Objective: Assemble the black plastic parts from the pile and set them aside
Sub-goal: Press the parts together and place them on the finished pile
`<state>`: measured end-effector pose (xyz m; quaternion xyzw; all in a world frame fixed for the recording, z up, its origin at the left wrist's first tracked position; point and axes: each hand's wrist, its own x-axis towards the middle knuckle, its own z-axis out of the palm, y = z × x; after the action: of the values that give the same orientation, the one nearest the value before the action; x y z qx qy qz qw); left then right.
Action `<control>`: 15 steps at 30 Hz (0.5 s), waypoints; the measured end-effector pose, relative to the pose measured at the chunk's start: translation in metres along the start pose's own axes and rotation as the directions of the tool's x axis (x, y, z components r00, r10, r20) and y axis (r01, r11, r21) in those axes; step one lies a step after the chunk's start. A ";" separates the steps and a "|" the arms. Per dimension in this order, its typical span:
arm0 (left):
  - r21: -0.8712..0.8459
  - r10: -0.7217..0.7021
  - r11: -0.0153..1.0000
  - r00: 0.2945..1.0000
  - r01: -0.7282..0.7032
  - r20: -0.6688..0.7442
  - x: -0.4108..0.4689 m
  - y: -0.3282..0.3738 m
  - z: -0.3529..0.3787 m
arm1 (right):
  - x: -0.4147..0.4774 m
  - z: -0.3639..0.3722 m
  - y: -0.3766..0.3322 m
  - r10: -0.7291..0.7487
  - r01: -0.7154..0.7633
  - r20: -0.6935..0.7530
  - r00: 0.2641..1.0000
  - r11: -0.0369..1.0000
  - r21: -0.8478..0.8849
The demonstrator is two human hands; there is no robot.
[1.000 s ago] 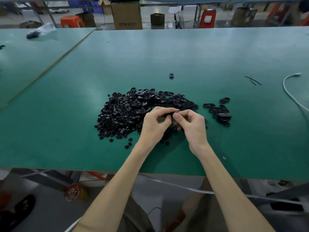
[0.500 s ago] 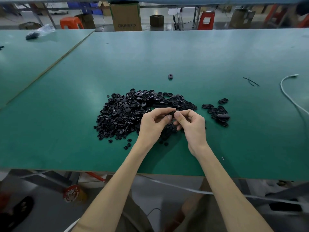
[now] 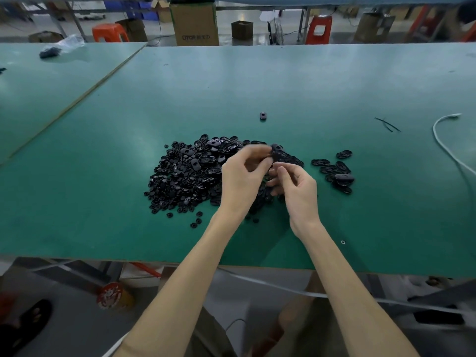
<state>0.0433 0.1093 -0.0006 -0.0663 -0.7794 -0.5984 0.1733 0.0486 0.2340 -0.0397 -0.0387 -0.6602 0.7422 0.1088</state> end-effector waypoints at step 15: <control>0.123 -0.116 0.990 0.912 0.073 0.392 0.040 0.040 0.096 | 0.000 -0.005 -0.006 0.122 -0.123 0.017 0.992 0.973 0.195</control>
<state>-0.0002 0.2082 0.0279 -0.1397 -0.8312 -0.5379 -0.0148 0.0505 0.2396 -0.0340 -0.0667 -0.5807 0.8088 0.0644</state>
